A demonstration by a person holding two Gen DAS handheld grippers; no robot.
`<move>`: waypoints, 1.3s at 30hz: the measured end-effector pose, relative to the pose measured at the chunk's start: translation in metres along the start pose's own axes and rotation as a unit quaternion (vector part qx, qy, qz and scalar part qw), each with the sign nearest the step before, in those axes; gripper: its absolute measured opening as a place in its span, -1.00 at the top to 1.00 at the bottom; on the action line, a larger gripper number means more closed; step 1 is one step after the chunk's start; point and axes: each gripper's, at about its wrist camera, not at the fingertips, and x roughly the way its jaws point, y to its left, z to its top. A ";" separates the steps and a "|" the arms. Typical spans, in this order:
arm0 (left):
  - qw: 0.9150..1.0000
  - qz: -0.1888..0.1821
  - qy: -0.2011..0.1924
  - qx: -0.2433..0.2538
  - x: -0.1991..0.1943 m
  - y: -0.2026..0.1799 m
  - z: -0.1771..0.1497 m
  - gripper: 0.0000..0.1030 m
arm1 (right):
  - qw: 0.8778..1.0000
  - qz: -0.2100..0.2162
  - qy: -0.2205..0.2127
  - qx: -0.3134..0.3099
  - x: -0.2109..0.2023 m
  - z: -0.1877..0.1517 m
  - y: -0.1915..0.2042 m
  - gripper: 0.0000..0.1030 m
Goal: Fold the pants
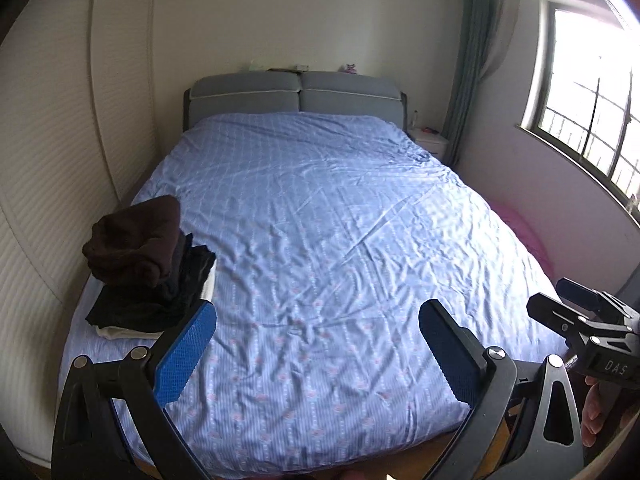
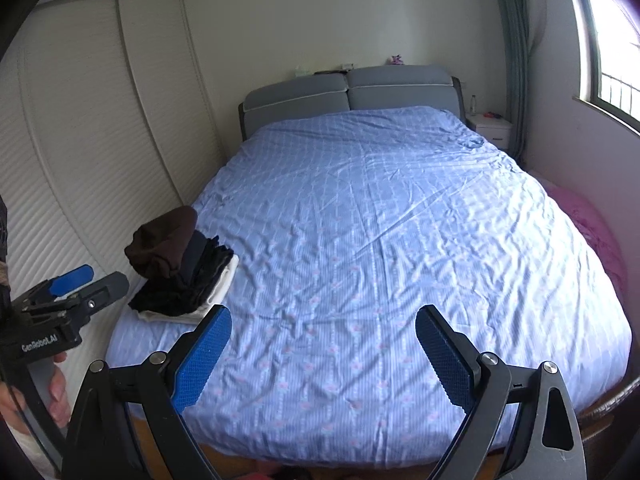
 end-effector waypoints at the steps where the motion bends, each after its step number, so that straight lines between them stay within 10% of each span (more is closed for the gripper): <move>1: 1.000 -0.001 -0.003 0.005 -0.002 -0.006 0.000 -1.00 | 1.000 -0.002 -0.005 0.000 -0.005 0.000 -0.003 -0.83; 39: 0.998 -0.047 -0.026 0.024 -0.018 -0.051 -0.001 -1.00 | 0.999 -0.024 -0.033 0.021 -0.044 -0.007 -0.038 -0.83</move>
